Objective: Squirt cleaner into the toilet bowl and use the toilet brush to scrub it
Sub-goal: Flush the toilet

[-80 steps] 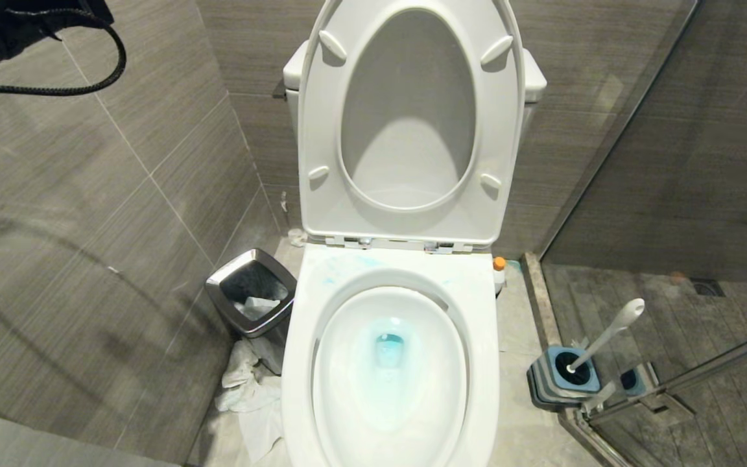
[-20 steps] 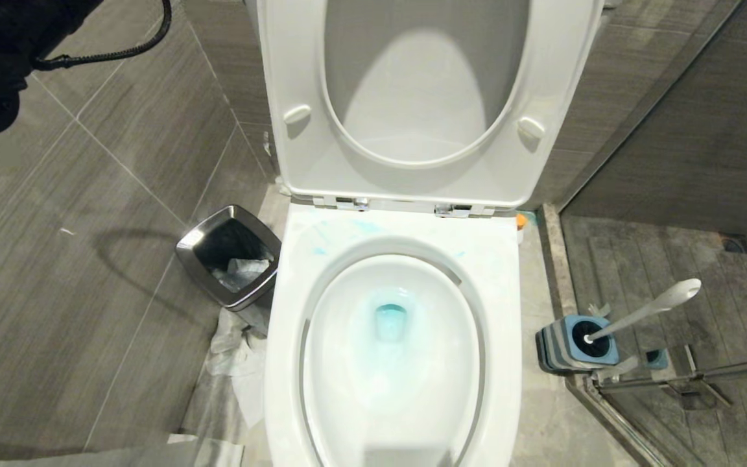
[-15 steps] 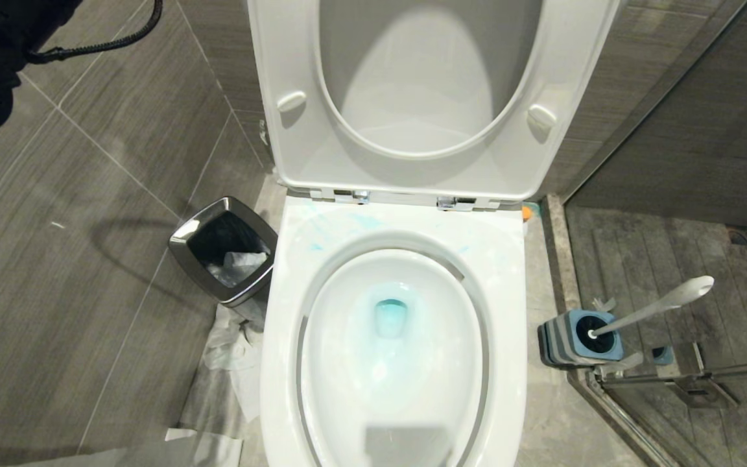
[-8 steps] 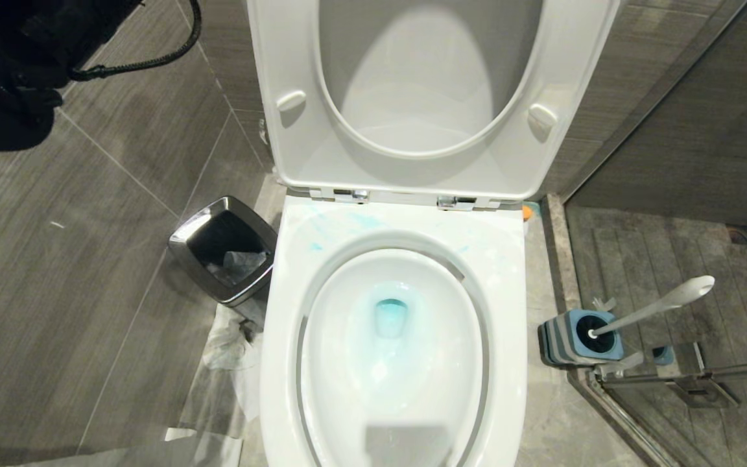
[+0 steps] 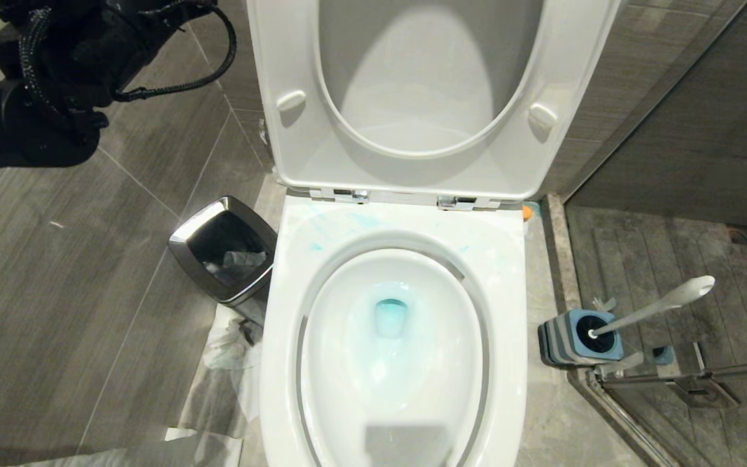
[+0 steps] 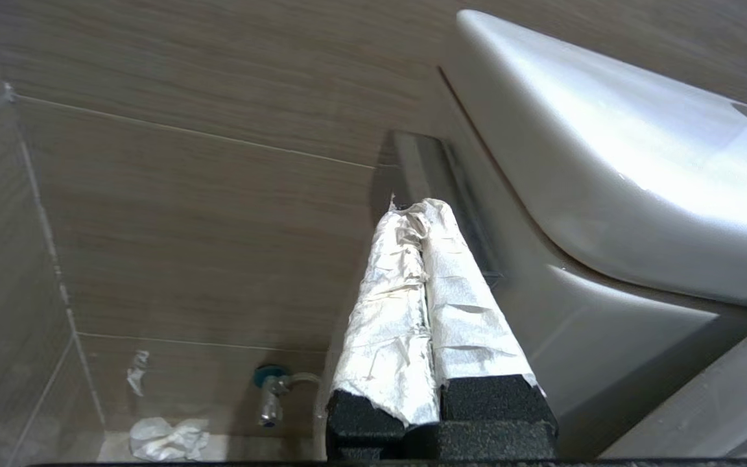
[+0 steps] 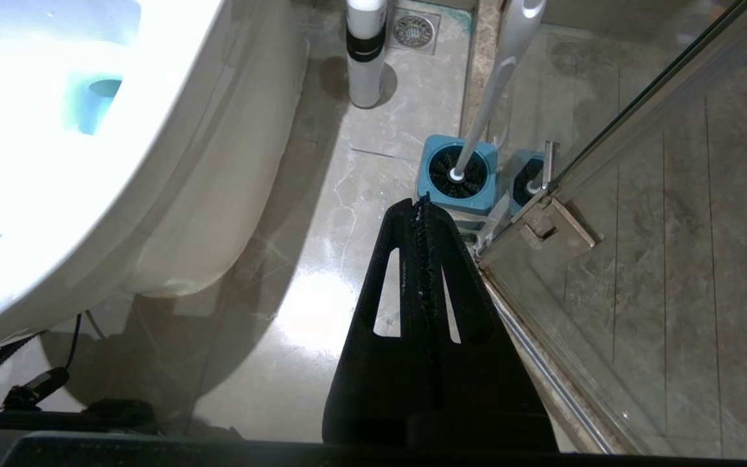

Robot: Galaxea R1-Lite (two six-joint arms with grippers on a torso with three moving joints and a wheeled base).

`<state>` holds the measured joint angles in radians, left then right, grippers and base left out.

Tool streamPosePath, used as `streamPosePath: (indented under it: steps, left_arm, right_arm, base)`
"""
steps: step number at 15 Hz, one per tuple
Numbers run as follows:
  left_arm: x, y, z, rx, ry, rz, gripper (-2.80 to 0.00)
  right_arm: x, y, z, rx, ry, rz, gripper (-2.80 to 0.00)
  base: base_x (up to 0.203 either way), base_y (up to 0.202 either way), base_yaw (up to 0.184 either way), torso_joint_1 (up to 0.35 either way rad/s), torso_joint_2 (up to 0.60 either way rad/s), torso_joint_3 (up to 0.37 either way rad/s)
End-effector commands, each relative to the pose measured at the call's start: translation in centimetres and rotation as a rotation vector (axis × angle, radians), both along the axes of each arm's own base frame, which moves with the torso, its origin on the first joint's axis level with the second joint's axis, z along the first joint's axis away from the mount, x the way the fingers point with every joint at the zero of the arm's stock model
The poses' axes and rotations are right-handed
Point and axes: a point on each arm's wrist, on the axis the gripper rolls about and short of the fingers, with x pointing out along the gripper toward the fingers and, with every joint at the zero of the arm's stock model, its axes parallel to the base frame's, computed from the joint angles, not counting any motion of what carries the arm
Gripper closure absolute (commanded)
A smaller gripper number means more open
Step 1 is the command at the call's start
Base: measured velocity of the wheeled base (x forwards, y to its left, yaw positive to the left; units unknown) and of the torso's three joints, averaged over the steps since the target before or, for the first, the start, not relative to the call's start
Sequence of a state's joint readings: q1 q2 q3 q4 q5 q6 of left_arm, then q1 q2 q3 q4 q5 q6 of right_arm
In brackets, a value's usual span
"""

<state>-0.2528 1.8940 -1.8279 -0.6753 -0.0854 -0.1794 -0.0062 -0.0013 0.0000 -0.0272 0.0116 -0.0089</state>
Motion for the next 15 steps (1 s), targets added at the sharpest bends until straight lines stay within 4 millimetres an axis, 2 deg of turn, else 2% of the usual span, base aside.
streamPosePath:
  steps: [1,3,6,15]
  left_arm:
    - [0.1,-0.3,0.1,-0.002,-0.010,-0.008,0.00]
    - [-0.3,-0.2,0.9,-0.010,-0.041,-0.008,0.00]
    - [-0.2,-0.2,0.9,-0.003,-0.045,-0.011,0.00]
    - [2.6,-1.6,-1.9,0.039,0.013,-0.032,0.00]
  right_arm:
    - [0.1,0.0,-0.3,0.000,0.012,0.001,0.00]
    - [0.1,0.0,-0.3,0.000,0.012,0.001,0.00]
    - [0.1,0.0,-0.3,0.000,0.010,0.001,0.00]
    - [0.1,0.0,-0.3,0.000,0.012,0.001,0.00]
  base:
    - [0.000,0.000,0.000,0.000,0.00,0.000]
    - [0.000,0.000,0.000,0.000,0.00,0.000]
    - [0.000,0.000,0.000,0.000,0.00,0.000]
    - [0.000,0.000,0.000,0.000,0.00,0.000]
